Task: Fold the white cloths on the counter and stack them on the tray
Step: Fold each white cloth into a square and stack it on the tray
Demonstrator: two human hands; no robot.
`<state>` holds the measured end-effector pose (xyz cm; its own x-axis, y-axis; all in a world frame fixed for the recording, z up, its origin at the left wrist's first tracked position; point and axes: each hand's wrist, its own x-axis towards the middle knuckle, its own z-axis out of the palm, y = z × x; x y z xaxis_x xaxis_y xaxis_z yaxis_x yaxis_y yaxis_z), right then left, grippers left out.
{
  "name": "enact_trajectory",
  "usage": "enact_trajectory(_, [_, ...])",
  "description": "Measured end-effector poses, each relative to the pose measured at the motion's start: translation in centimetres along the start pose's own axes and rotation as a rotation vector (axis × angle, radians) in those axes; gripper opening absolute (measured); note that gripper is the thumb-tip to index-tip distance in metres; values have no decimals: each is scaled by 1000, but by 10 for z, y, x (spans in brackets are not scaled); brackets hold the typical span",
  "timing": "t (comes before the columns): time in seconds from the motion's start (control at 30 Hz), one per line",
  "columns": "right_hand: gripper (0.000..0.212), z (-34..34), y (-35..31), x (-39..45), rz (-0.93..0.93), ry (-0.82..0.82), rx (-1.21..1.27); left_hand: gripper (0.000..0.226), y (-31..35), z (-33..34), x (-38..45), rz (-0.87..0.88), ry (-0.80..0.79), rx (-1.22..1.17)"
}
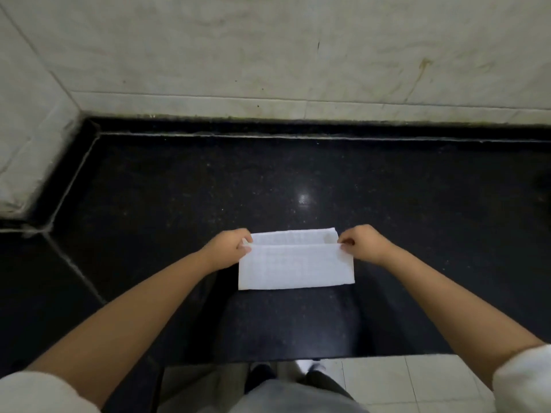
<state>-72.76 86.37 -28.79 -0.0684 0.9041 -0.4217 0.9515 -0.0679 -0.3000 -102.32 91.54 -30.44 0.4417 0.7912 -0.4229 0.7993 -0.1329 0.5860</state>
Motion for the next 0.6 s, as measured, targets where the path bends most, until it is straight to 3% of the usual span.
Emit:
enact_trajectory(0.07, [26, 1, 1, 18, 44, 91, 23, 11, -2, -3, 18, -43, 88, 21])
enact_trajectory(0.2, [26, 12, 4, 43, 114, 122, 6, 15, -6, 6, 38, -25, 190, 172])
enact_trajectory(0.6, [25, 27, 11, 51, -14, 59, -124, 28, -10, 26, 48, -22, 132, 485])
